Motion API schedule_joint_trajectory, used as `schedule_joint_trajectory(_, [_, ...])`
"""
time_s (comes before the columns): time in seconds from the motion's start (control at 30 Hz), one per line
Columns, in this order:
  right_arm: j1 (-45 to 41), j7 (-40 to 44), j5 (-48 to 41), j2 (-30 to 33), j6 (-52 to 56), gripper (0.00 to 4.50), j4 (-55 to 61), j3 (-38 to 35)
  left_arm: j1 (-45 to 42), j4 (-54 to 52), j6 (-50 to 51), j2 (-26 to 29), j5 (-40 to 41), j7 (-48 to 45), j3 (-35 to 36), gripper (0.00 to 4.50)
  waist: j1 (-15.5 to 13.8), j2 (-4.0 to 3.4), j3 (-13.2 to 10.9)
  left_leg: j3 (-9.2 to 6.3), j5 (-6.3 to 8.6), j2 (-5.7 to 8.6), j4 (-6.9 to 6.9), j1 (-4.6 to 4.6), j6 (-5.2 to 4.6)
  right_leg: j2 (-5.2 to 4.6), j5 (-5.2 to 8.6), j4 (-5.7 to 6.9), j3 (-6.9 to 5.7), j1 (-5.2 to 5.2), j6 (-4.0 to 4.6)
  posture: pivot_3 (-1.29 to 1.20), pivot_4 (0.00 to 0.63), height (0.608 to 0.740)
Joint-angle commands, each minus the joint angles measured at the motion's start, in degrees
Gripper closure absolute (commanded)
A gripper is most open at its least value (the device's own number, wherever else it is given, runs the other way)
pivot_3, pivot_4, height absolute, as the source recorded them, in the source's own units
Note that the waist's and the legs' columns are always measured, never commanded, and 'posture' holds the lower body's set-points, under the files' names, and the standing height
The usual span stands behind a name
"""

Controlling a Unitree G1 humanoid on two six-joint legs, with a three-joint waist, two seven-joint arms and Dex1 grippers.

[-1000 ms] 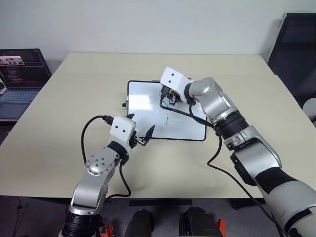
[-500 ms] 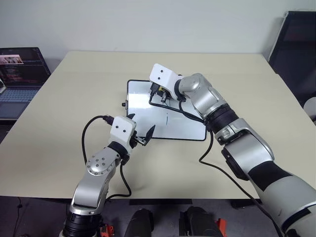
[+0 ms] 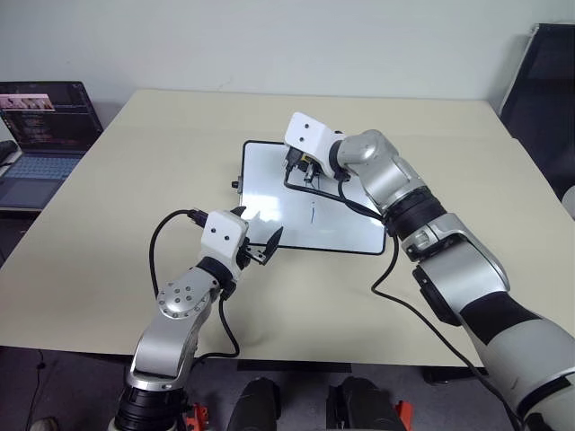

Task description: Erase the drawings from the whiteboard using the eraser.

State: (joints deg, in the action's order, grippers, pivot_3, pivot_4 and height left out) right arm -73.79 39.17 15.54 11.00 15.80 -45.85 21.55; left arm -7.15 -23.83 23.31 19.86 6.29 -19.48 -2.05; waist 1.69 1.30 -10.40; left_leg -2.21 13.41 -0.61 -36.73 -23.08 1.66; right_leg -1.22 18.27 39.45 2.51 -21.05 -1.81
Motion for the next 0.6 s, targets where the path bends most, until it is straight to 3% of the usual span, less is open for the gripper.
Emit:
schedule_joint_trajectory(0.03, [2.2, 0.3, 1.6, 3.3, 1.9, 3.42, 1.2, -0.3, -0.8, -1.1, -1.4, -0.2, -0.3, -0.1, -0.2, 0.00, -0.1, 0.00, 0.0, -0.08, 0.00, 0.00, 0.00, 0.00, 0.00, -0.01, 0.00, -0.07, 0.00, -0.03, 0.00, 0.00, 0.150, 0.740])
schedule_joint_trajectory(0.6, [8.5, 1.9, 1.7, 9.9, 6.6, 3.42, 9.7, -0.6, -0.6, -1.2, -1.5, 0.4, -0.4, -0.4, 0.1, 0.00, -0.3, 0.00, 0.0, -0.47, 0.00, 0.06, -0.01, 0.15, 0.00, -0.04, -0.01, -0.48, -0.32, 0.71, 0.01, 0.00, 0.150, 0.740])
